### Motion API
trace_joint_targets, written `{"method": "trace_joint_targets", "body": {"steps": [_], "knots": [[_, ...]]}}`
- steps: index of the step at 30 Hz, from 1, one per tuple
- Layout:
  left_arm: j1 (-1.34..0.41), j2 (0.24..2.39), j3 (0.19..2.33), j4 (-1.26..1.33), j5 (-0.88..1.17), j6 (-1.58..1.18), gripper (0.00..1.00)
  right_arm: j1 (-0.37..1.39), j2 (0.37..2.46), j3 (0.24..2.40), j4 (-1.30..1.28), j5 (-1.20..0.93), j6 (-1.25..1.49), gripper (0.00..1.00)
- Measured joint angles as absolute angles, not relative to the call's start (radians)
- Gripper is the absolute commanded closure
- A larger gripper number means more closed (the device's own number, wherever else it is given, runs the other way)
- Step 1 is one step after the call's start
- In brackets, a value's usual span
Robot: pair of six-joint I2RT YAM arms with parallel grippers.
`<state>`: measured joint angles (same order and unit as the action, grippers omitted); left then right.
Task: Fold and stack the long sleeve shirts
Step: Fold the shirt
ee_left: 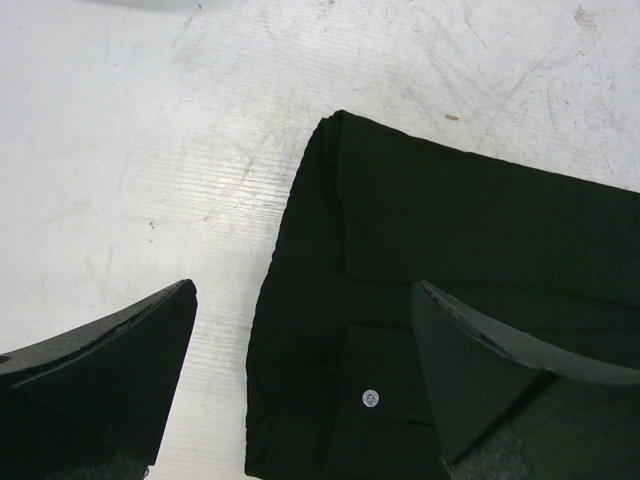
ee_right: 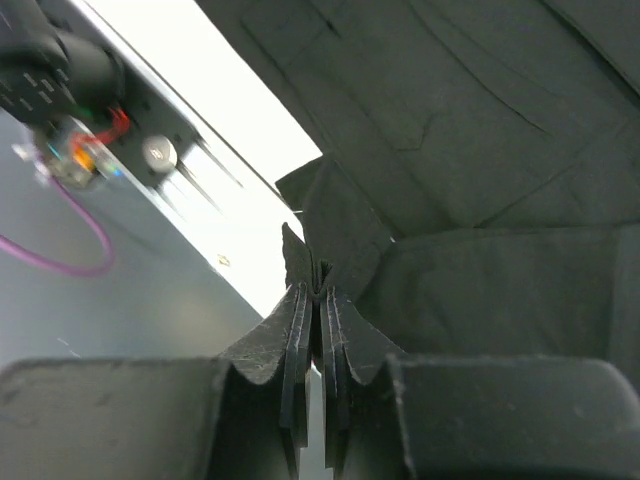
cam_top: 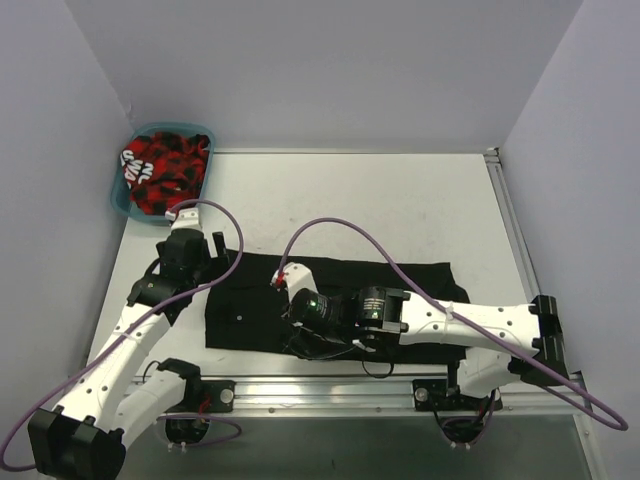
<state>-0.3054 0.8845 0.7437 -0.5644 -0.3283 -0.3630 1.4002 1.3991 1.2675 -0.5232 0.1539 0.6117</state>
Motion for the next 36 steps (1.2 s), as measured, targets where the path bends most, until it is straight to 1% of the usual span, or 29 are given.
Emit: {"method": "trace_joint_targets", "body": {"steps": [3,7,13,18,23,27,36], "knots": [[-0.305,0.884,0.744,-0.564,-0.328,-0.363,0.03,1.385,1.438,1.282,-0.535,0.115,0.547,1.00],[-0.305,0.884,0.743,-0.564,-0.329,-0.363,0.03,1.353,1.514,1.366,-0.577,0.036,0.442,1.00],[-0.305,0.884,0.743,-0.564,-0.329,-0.363,0.03,1.340,1.541,1.449,-0.625,-0.043,0.280,1.00],[-0.303,0.881,0.743,-0.564,-0.346,-0.364,0.03,1.252,1.598,1.519,-0.648,-0.096,0.125,1.00],[-0.285,0.848,0.740,-0.565,-0.387,-0.381,0.03,1.156,1.739,1.644,-0.655,-0.114,-0.035,1.00],[-0.263,0.817,0.736,-0.567,-0.429,-0.403,0.02,1.113,1.860,1.735,-0.652,-0.159,-0.132,1.00],[-0.233,0.688,0.724,-0.576,-0.551,-0.454,0.03,1.060,2.110,1.915,-0.646,-0.230,-0.242,1.00]]}}
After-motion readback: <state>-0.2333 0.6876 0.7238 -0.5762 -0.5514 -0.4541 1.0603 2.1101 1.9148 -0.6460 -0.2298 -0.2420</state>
